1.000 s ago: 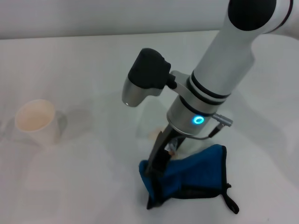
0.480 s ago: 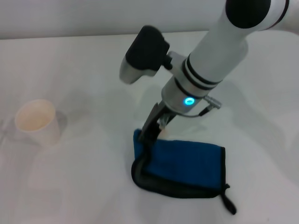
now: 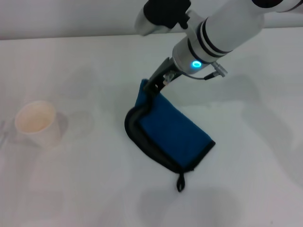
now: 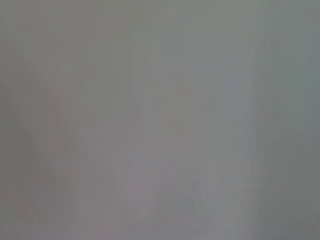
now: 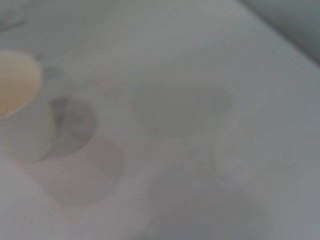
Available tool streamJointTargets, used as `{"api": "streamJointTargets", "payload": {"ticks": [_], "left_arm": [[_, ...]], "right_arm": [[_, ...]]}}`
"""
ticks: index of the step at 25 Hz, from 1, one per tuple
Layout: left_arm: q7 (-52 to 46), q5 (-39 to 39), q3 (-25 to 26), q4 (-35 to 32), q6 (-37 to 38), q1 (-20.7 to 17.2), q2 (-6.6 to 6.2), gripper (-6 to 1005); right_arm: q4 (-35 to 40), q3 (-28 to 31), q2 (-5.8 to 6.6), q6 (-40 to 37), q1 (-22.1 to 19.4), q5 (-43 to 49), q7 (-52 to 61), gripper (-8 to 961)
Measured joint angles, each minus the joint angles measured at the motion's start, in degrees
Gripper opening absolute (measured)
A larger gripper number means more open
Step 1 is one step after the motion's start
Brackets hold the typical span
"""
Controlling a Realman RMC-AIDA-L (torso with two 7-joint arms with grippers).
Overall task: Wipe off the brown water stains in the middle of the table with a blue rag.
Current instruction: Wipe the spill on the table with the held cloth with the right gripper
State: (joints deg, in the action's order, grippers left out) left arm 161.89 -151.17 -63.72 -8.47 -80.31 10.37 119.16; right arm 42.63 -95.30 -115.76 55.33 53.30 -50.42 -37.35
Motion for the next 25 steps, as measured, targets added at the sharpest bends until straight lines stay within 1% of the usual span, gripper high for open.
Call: {"api": "streamJointTargets", "payload": {"ticks": [1, 2, 3, 8, 11, 14, 19, 23, 25], "left_arm": [[0.0, 0.0, 0.0, 0.0, -0.01, 0.0, 0.01, 876], [0.0, 0.0, 0.0, -0.01, -0.02, 0.0, 0.01, 876], [0.0, 0.0, 0.0, -0.02, -0.02, 0.0, 0.01, 876], [0.0, 0.0, 0.0, -0.03, 0.04, 0.37, 0.02, 876], [0.0, 0.0, 0.0, 0.26, 0.36, 0.9, -0.01, 876], [0.0, 0.0, 0.0, 0.25, 0.52, 0.97, -0.13, 876], [0.0, 0.0, 0.28, 0.2, 1.27, 1.54, -0.28, 876], [0.0, 0.0, 0.1, 0.0, 2.52, 2.14, -0.3, 876], [0.0, 0.0, 0.09, -0.04, 2.98, 2.5, -0.35, 876]], "right_arm": [[-0.27, 0.21, 0.0, -1.15, -0.04, 0.02, 0.02, 46], [-1.0, 0.32, 0.08, -4.11, -0.02, 0.07, 0.15, 46], [-1.0, 0.32, 0.08, -4.11, -0.02, 0.07, 0.15, 46], [-3.44, 0.45, 0.31, -11.42, 0.38, 0.74, 0.69, 46], [-4.06, 0.54, 0.32, -11.51, 0.4, 1.4, 0.36, 46], [-3.98, 0.39, 0.3, -7.91, 0.18, 1.6, 0.34, 45], [-3.44, -0.01, -0.02, 2.43, -0.6, 1.58, -0.66, 45], [-1.96, -0.1, -0.28, 10.99, -2.46, 0.82, -2.02, 45], [0.67, -0.14, -0.34, 14.8, -4.15, -0.76, -2.3, 46]]}}
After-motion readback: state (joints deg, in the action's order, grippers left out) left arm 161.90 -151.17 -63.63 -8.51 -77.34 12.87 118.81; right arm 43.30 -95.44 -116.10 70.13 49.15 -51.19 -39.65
